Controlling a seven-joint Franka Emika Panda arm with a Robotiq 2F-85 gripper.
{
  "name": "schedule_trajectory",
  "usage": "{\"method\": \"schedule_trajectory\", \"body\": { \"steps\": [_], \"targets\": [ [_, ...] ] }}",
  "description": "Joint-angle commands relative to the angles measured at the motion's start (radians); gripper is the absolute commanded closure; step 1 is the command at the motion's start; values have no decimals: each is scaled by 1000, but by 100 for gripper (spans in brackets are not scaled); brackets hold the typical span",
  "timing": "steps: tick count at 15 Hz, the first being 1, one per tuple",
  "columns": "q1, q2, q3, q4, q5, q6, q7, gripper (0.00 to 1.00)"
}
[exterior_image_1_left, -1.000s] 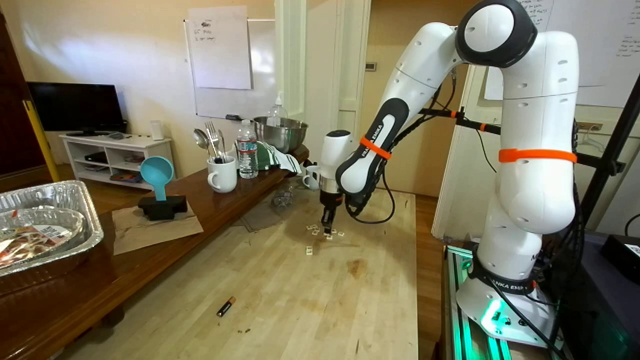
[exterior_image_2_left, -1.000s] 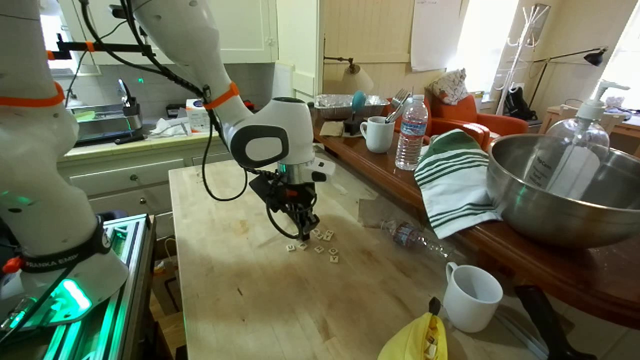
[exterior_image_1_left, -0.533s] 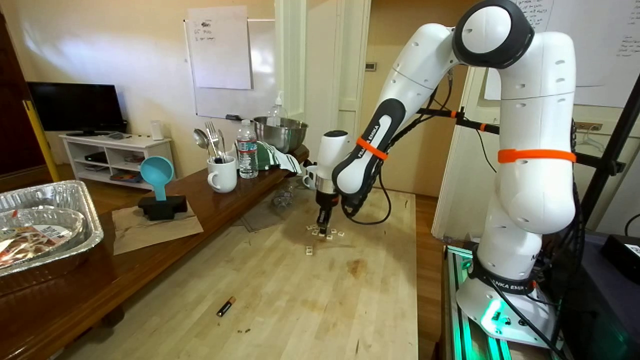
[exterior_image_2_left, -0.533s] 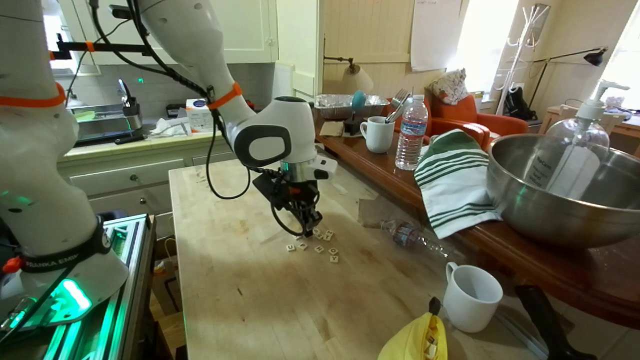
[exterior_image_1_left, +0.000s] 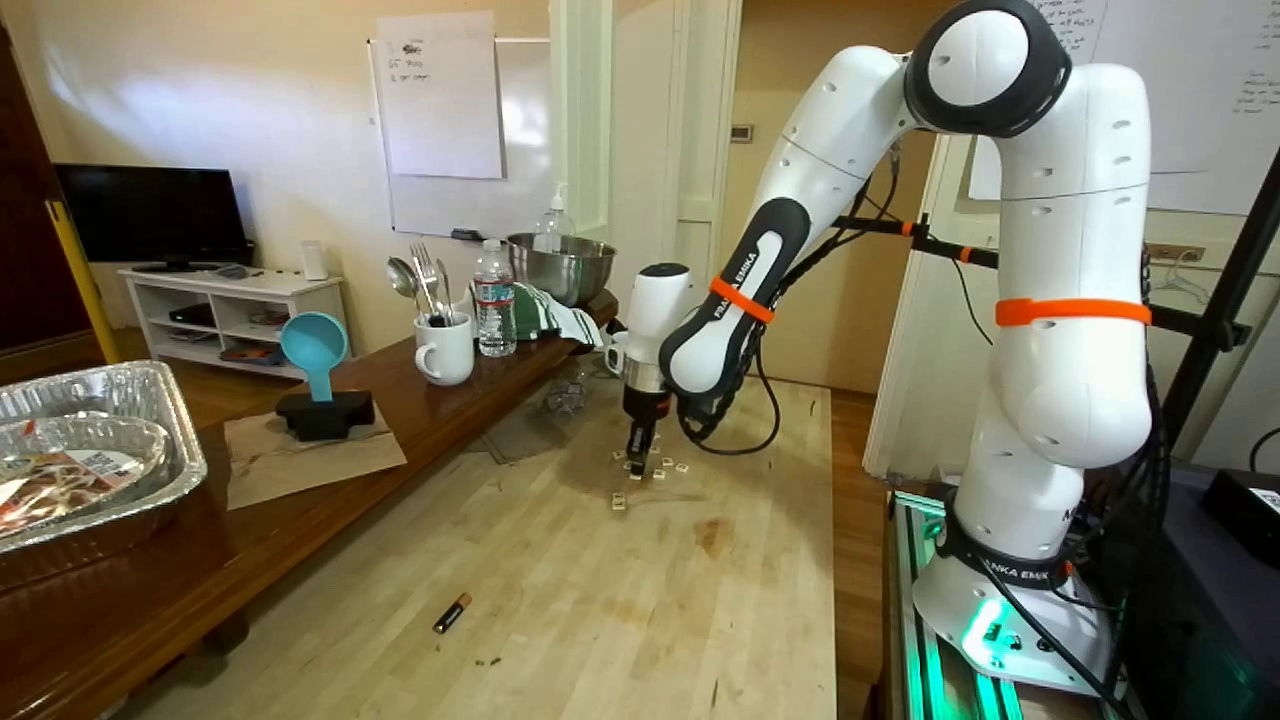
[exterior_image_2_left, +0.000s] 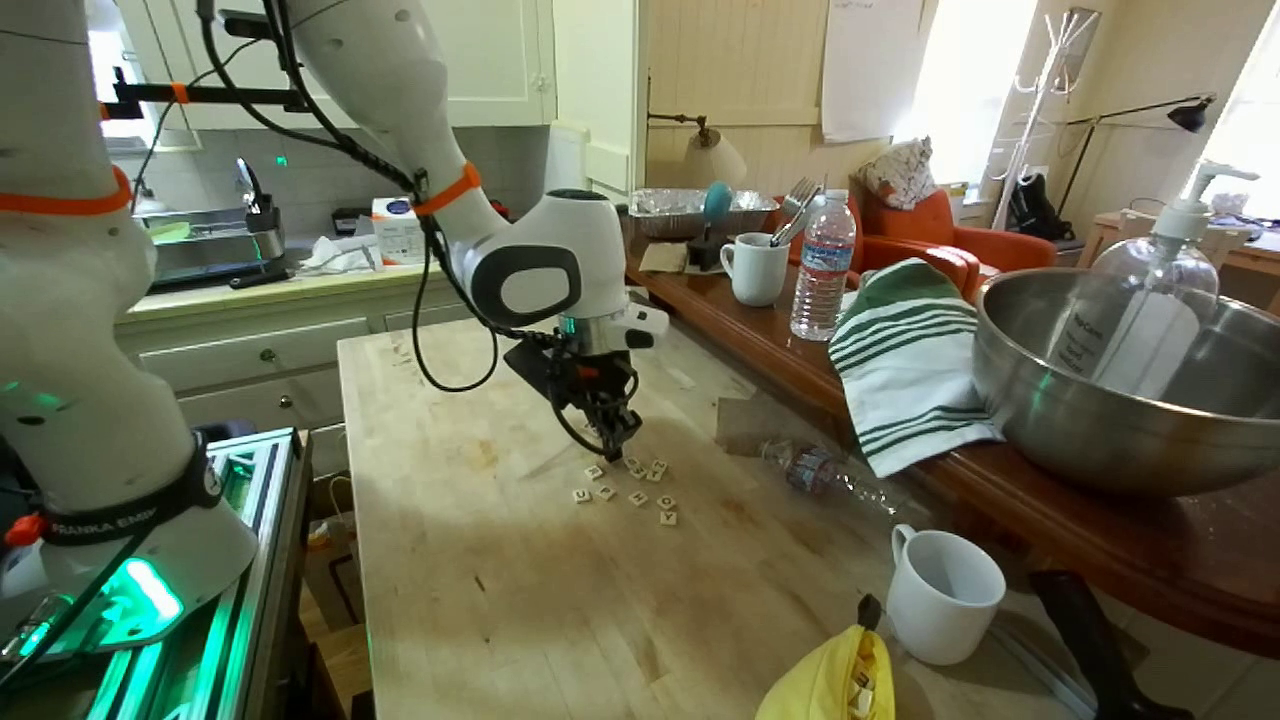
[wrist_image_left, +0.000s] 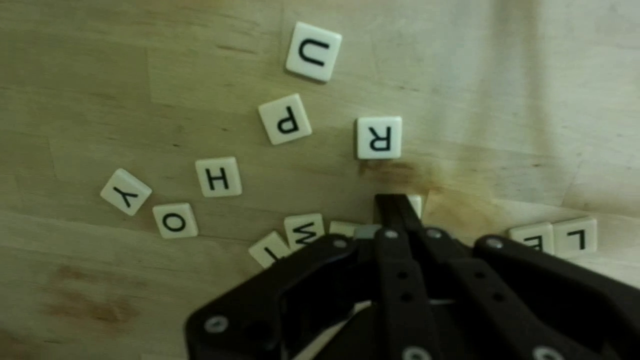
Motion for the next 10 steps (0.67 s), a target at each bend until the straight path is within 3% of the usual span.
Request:
{"method": "schedule_trajectory", "body": {
  "steps": [1, 10],
  "targets": [
    [6, 37, 20, 3, 30, 10, -34, 100],
    [14, 40, 45, 7, 32, 14, -56, 100]
  ]
}}
